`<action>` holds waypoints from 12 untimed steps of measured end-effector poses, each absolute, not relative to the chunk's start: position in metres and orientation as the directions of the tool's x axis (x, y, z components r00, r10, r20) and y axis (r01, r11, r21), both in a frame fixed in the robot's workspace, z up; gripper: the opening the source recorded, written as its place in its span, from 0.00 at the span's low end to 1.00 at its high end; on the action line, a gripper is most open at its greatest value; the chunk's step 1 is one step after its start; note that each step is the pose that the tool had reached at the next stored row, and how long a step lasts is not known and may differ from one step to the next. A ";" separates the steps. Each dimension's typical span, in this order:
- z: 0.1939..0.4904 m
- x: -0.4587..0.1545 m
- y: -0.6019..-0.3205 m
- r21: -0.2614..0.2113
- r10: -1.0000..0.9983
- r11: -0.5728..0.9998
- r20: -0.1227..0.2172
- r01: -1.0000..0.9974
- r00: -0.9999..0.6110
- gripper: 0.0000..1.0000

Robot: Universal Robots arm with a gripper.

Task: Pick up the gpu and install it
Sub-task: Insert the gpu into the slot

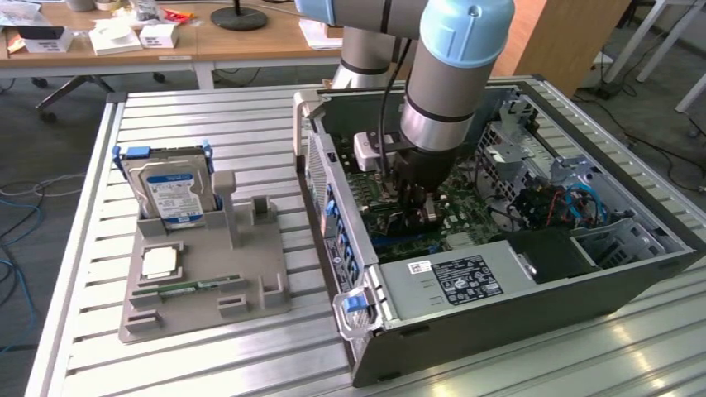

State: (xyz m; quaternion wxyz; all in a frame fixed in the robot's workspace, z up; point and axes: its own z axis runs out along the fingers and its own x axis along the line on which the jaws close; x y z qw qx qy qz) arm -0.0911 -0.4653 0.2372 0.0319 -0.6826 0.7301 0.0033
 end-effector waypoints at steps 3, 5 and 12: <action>0.237 -0.091 -0.465 -0.038 -0.997 0.068 -0.051 -0.997 -0.066 0.26; 0.237 -0.091 -0.465 -0.038 -0.997 0.067 -0.051 -0.997 -0.065 0.26; 0.237 -0.091 -0.465 -0.039 -0.998 0.046 -0.051 -0.998 -0.044 0.26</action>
